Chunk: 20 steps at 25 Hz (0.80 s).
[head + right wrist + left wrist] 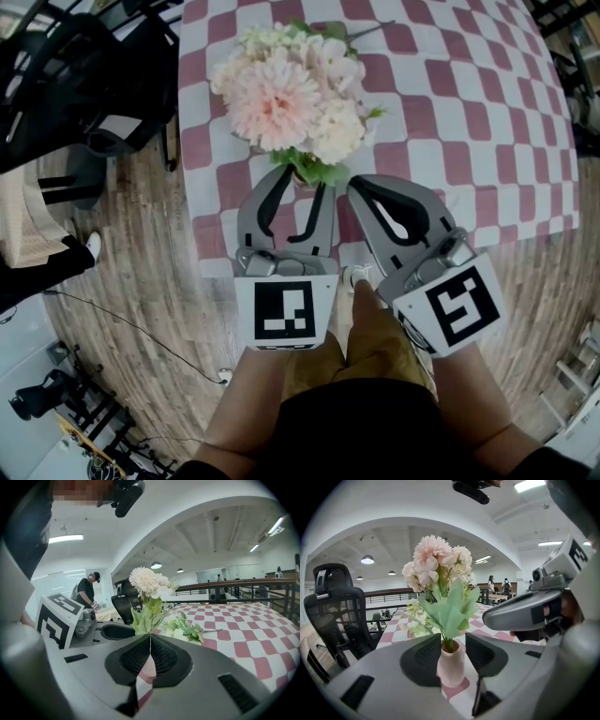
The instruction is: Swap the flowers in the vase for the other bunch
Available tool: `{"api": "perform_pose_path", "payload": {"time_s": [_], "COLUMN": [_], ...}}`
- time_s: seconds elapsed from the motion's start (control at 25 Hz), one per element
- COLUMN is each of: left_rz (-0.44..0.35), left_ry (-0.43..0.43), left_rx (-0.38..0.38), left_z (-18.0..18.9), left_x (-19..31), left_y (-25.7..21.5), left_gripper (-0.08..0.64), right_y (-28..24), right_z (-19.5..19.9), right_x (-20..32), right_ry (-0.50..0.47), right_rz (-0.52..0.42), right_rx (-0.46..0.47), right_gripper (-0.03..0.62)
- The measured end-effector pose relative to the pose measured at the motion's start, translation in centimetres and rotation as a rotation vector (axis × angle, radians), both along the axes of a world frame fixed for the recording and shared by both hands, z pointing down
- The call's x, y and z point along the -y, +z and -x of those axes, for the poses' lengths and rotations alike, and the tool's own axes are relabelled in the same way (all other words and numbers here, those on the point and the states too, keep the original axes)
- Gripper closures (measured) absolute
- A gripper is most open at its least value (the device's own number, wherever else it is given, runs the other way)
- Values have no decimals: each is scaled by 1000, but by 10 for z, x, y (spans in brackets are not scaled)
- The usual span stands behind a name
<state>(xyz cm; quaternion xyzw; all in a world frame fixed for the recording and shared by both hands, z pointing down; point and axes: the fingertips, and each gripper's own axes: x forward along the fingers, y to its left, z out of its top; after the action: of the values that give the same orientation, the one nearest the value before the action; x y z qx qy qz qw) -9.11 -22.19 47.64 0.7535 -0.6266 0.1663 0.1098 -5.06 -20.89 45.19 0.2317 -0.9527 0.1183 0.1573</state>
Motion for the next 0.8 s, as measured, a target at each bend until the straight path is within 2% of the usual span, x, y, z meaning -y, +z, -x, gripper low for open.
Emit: {"api": "perform_pose_path", "payload": {"time_s": [0.8], "left_rz": [-38], "left_ry": [-9], "left_rx": [5], "left_z": [3], "left_x": [-10], "left_y": [-32], "left_gripper": [393], "right_y": [-34], "right_z": [-1], "right_x": [-6], "right_ry": [0], "right_rz": [-57], "right_rx": [16], "right_gripper": [560]}}
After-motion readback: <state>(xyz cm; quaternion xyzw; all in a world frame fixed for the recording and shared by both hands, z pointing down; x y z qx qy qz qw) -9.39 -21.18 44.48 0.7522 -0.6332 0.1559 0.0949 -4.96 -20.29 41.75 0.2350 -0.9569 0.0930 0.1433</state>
